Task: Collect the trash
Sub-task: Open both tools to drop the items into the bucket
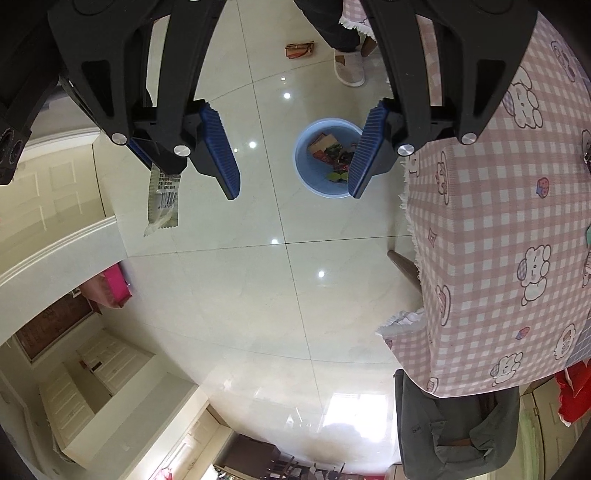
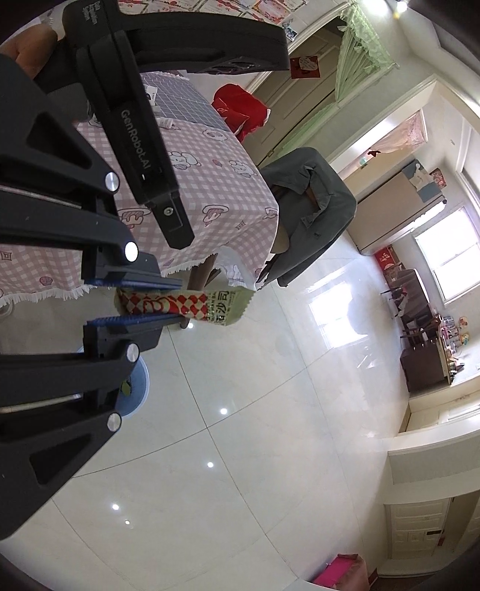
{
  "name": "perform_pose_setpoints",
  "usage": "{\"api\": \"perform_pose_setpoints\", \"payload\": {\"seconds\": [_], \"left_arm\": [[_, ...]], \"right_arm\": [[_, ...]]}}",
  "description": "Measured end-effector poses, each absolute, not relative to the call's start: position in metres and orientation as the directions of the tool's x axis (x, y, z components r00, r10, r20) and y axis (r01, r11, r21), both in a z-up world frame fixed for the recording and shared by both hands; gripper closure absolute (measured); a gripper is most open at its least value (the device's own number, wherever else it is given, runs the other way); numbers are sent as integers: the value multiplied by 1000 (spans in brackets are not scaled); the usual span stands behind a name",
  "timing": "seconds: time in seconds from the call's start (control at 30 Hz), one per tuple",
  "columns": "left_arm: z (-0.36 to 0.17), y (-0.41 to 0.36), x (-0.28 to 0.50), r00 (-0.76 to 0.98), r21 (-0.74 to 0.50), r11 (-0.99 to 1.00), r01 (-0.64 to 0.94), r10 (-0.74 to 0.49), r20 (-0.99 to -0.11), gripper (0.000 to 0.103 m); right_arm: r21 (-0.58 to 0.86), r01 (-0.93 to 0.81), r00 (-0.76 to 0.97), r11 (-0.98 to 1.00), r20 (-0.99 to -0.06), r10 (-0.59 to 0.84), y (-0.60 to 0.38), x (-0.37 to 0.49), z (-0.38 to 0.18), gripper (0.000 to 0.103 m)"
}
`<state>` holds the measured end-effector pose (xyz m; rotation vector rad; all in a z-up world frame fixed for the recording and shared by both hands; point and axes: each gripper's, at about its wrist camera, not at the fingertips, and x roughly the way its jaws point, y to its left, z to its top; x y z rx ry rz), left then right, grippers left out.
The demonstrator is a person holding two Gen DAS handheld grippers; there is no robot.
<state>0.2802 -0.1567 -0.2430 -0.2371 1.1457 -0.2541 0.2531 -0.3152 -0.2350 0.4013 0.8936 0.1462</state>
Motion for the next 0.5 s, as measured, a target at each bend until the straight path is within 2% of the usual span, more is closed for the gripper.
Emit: {"api": "perform_pose_setpoints", "payload": {"seconds": [0.2, 0.3, 0.5], "left_arm": [[-234, -148, 277, 404, -303, 951, 68, -304, -863, 42], [-229, -145, 274, 412, -298, 952, 64, -297, -861, 41], [-217, -135, 267, 429, -290, 956, 50, -283, -858, 40]], "right_arm": [[398, 46, 634, 916, -721, 281, -317, 250, -230, 88], [399, 56, 643, 915, -716, 273, -317, 248, -228, 72], [405, 38, 645, 914, -708, 287, -311, 245, -221, 71]]}}
